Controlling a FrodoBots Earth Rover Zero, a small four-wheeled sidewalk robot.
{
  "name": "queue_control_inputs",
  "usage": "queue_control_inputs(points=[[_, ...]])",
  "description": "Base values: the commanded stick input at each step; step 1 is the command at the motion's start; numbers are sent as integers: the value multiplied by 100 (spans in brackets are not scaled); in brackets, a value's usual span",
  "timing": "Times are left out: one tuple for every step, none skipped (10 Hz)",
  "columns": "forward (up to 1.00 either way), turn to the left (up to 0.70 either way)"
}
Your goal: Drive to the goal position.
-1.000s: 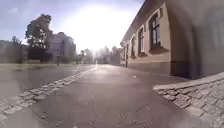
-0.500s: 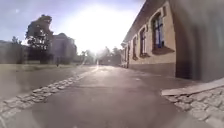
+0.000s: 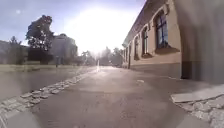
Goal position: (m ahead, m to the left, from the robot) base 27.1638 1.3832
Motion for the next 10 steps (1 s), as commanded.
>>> queue_control_inputs(points=[[70, 0], [70, 0], [70, 0], [70, 0], [70, 0], [70, 0], [70, 0], [70, 0], [70, 0], [70, 0]])
